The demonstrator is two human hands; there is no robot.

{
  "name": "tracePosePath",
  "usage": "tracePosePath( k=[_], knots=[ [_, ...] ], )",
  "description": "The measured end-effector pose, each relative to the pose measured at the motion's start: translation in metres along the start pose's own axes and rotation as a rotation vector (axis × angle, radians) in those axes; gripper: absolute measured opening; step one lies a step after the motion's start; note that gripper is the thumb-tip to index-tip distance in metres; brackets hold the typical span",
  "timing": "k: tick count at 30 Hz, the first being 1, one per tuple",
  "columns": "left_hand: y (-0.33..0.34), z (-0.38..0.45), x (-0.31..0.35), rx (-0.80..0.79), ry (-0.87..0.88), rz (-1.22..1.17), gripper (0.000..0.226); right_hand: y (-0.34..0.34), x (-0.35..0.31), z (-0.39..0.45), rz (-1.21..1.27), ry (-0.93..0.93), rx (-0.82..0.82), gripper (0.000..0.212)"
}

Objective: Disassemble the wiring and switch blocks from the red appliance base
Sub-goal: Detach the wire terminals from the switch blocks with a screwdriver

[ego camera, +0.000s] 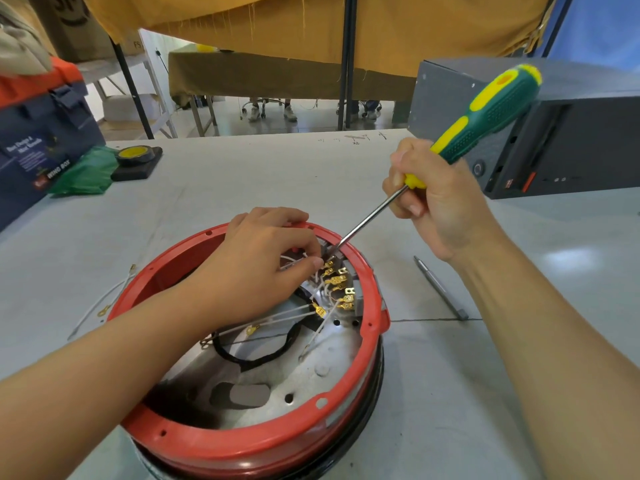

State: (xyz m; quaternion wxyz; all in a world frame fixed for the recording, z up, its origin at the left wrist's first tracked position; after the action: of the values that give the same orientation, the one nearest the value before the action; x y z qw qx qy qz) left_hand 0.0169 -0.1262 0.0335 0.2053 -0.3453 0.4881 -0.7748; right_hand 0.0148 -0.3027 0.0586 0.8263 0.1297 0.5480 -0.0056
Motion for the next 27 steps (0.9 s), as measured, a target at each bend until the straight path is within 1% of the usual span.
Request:
tracePosePath(
  k=[5, 8, 12, 17, 22, 25, 27],
  knots=[
    [0.0, 0.0, 0.001, 0.002, 0.003, -0.014, 0.014, -0.007, -0.015, -0.003, -0.042, -0.069, 0.027, 0.027],
    [0.0, 0.0, 0.0, 0.003, 0.005, -0.008, 0.016, 0.003, -0.022, -0.008, -0.122, -0.132, -0.011, 0.032],
    [0.001, 0.001, 0.0, -0.001, -0.001, -0.01, 0.015, 0.013, -0.034, -0.015, -0.217, -0.183, -0.053, 0.029],
    [0.001, 0.0, -0.001, 0.007, 0.005, -0.005, 0.017, 0.031, -0.046, -0.024, -0.402, -0.285, -0.093, 0.031],
    [0.001, 0.001, -0.001, 0.018, 0.023, -0.001, 0.017, 0.051, -0.055, -0.028, -0.546, -0.35, -0.189, 0.032],
    [0.001, 0.001, -0.001, 0.018, 0.033, 0.008, 0.021, 0.064, -0.057, -0.027, -0.606, -0.367, -0.275, 0.03],
    [0.001, 0.002, -0.001, 0.022, 0.039, 0.009, 0.021, 0.072, -0.058, -0.026, -0.633, -0.364, -0.332, 0.034]
  ],
)
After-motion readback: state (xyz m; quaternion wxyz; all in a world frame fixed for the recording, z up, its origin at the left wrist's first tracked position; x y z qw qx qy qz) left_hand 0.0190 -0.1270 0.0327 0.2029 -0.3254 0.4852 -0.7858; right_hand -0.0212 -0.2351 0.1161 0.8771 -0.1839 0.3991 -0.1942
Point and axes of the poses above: each hand's wrist, its own z-axis towards the middle knuckle, its own y-axis out of the palm, x = y × z, the point moved 7 cm from there along z, towards the middle knuckle, and after that the axes turned 4 degrees about x, right-handed, at the moved point
